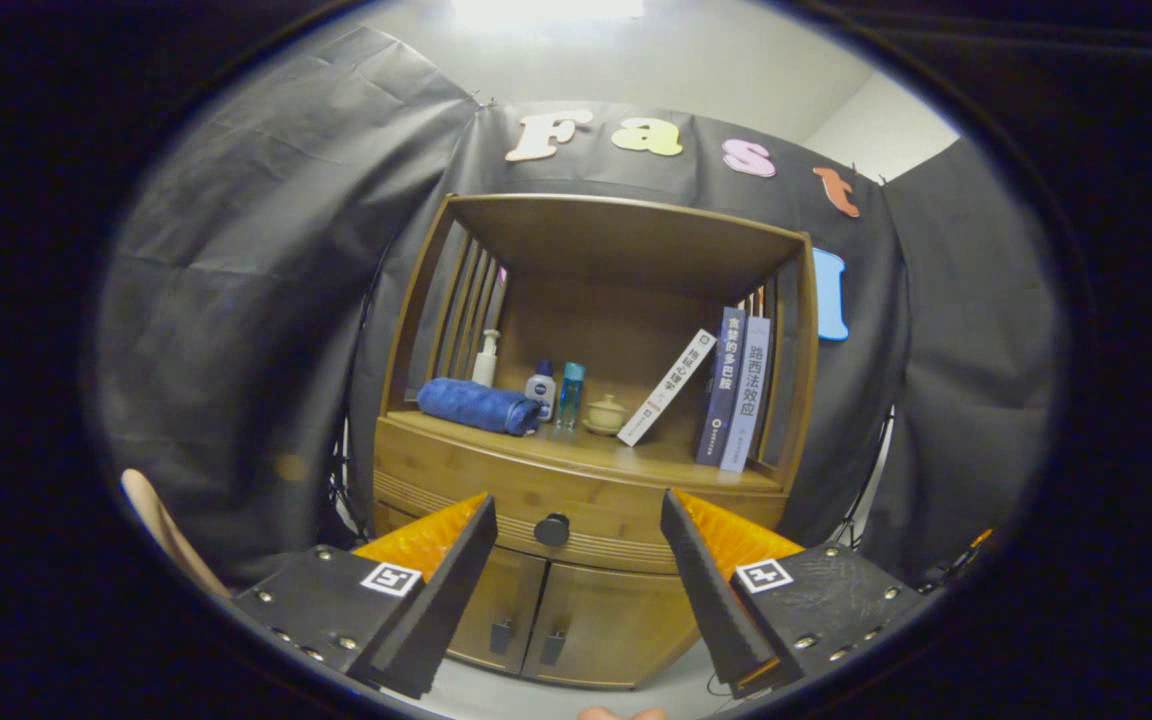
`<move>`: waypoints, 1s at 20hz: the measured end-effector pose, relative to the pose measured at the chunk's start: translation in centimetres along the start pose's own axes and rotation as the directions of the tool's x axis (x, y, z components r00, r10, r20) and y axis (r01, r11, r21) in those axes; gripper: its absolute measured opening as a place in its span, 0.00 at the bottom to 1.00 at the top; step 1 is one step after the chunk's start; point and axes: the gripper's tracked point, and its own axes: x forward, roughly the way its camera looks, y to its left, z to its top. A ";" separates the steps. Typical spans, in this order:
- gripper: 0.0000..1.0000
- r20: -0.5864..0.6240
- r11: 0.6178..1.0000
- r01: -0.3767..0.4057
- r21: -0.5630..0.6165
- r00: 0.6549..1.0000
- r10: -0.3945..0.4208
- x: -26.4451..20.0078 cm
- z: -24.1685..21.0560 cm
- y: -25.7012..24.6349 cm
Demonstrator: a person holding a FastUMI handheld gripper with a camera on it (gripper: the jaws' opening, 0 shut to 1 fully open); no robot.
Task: Pull open the drawer, take out the items inside it, and place them on the countertop above the cabinet.
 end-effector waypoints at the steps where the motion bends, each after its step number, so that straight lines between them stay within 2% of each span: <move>1: 0.98 -0.004 1.000 0.000 0.000 1.000 0.000 0.6 -0.5 0.1; 13: 0.99 -0.089 1.000 0.004 0.003 0.996 -0.003 5.4 -6.2 1.3; 20: 0.99 -0.087 1.000 0.005 -0.017 0.996 -0.007 7.3 -7.0 1.2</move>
